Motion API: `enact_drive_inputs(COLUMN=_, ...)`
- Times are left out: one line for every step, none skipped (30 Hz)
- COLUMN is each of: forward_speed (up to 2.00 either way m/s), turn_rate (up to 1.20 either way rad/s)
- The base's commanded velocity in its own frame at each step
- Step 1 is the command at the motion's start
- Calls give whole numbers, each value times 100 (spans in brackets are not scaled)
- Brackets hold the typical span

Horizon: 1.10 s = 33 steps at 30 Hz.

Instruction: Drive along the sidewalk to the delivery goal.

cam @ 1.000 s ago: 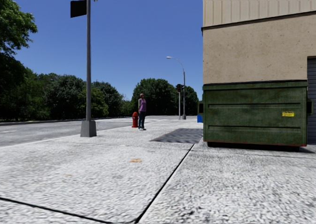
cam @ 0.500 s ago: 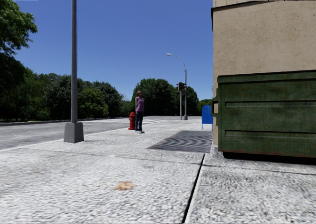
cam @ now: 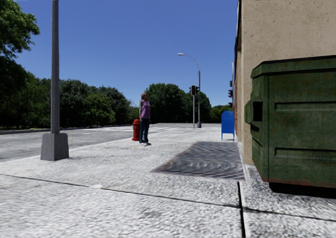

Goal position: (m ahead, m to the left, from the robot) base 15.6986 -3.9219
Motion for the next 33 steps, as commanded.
enact_drive_inputs(forward_speed=200, turn_rate=0)
enact_drive_inputs(forward_speed=200, turn_rate=0)
enact_drive_inputs(forward_speed=200, turn_rate=0)
enact_drive_inputs(forward_speed=200, turn_rate=0)
enact_drive_inputs(forward_speed=200, turn_rate=0)
enact_drive_inputs(forward_speed=200, turn_rate=0)
enact_drive_inputs(forward_speed=200, turn_rate=0)
enact_drive_inputs(forward_speed=200, turn_rate=0)
enact_drive_inputs(forward_speed=200, turn_rate=0)
enact_drive_inputs(forward_speed=200, turn_rate=0)
enact_drive_inputs(forward_speed=200, turn_rate=0)
enact_drive_inputs(forward_speed=200, turn_rate=0)
enact_drive_inputs(forward_speed=200, turn_rate=0)
enact_drive_inputs(forward_speed=200, turn_rate=0)
enact_drive_inputs(forward_speed=200, turn_rate=0)
enact_drive_inputs(forward_speed=200, turn_rate=0)
enact_drive_inputs(forward_speed=200, turn_rate=0)
enact_drive_inputs(forward_speed=200, turn_rate=0)
enact_drive_inputs(forward_speed=200, turn_rate=0)
enact_drive_inputs(forward_speed=200, turn_rate=0)
enact_drive_inputs(forward_speed=200, turn_rate=0)
enact_drive_inputs(forward_speed=200, turn_rate=0)
enact_drive_inputs(forward_speed=200, turn_rate=0)
enact_drive_inputs(forward_speed=200, turn_rate=0)
enact_drive_inputs(forward_speed=200, turn_rate=0)
enact_drive_inputs(forward_speed=200, turn_rate=0)
enact_drive_inputs(forward_speed=200, turn_rate=0)
enact_drive_inputs(forward_speed=200, turn_rate=0)
enact_drive_inputs(forward_speed=200, turn_rate=0)
enact_drive_inputs(forward_speed=200, turn_rate=-61)
enact_drive_inputs(forward_speed=200, turn_rate=-87)
enact_drive_inputs(forward_speed=200, turn_rate=-120)
enact_drive_inputs(forward_speed=200, turn_rate=-120)
